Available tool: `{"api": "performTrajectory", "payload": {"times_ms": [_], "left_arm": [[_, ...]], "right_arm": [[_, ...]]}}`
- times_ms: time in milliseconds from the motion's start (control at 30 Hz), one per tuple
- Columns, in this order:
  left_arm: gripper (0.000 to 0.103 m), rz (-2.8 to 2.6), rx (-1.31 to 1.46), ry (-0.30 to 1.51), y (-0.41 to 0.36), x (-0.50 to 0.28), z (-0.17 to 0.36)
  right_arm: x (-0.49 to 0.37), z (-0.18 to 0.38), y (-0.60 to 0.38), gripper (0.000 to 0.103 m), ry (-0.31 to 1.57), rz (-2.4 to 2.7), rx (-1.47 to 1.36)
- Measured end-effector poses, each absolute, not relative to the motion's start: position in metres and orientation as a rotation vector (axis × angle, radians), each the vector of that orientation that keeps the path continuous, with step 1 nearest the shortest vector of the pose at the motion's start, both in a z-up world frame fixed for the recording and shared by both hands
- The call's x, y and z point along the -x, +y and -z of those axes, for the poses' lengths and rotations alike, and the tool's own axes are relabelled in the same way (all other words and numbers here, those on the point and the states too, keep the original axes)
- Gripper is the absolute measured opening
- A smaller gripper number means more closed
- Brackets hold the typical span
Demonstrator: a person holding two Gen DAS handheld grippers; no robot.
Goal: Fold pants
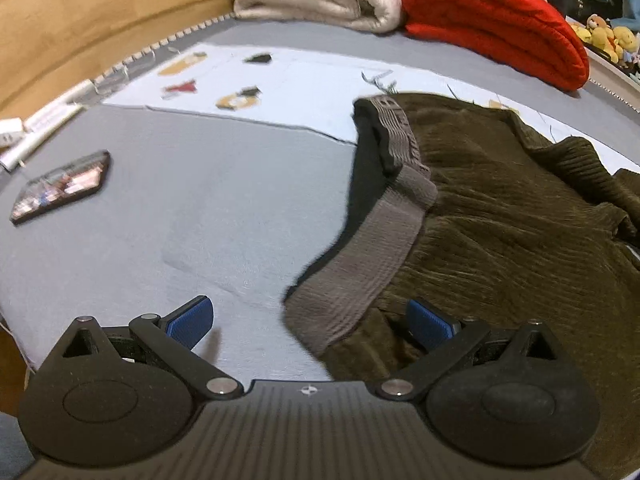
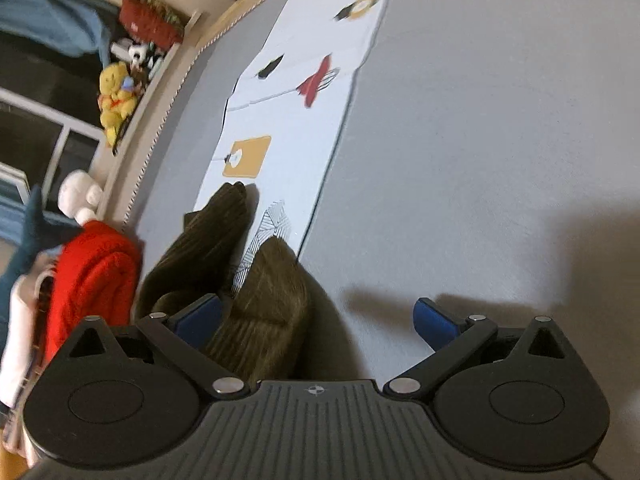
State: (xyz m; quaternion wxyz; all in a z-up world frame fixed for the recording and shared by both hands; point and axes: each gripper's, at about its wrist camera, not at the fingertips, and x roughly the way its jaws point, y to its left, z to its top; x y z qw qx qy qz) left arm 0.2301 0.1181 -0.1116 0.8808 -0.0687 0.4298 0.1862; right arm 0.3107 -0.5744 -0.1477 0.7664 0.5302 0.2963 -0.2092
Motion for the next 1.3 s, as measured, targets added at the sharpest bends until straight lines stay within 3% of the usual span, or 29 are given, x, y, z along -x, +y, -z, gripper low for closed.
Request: {"api": "performTrajectory", "payload": {"times_ms": [133,167,200,333,633,800,833,900,933,967,1133,1300], "left_arm": [[0.103,-0.386,0.168,0.941,0.112,-0.239,0.126],[0.103,-0.392,0.180,0.933,0.111,-0.238,0.128],[0.103,-0.395,0.203,0.929,0.111,-0.239,0.129],[0.099,-0.399,0.225,0.932,0.107,-0.244,0.134],[0.097,-0.464,0.267,0.913,0.122,-0.238,0.126],[0.097,-0.481,0.320,0.930,0.126,-0.234,0.127],[0.095,-0.478,0.333,0.935,0.126,-0.233,0.128],[0.080,-0.457,0.356,0.929,0.124,-0.230,0.127],[0.054,-0.434,0.358,0.917,0.123,-0.229,0.124],[0.037,-0.415,0.356,0.901,0.121,-0.228,0.119],[0.026,-0.427,0.392,0.871,0.125,-0.218,0.108],[0.024,-0.447,0.357,0.796,0.126,-0.192,0.081]], "right_arm": [[-0.348,0.156,-0.560,0.101,0.662,0.447,-1.070],[-0.358,0.154,-0.556,0.068,0.666,0.404,-1.024],[-0.373,0.156,-0.556,0.007,0.742,0.389,-1.012],[-0.372,0.149,-0.543,0.007,0.767,0.459,-0.920],[-0.239,0.074,-0.613,0.007,0.474,0.744,-0.739],[-0.178,0.116,-0.655,0.007,0.604,0.876,-0.729],[-0.173,0.126,-0.662,0.007,0.624,0.874,-0.766],[-0.172,0.137,-0.672,0.007,0.630,0.870,-0.788],[-0.174,0.139,-0.672,0.007,0.640,0.867,-0.765],[-0.176,0.140,-0.670,0.007,0.645,0.867,-0.732],[-0.169,0.108,-0.665,0.007,0.471,0.848,-0.715],[-0.149,0.065,-0.637,0.007,0.277,0.725,-0.594]]}}
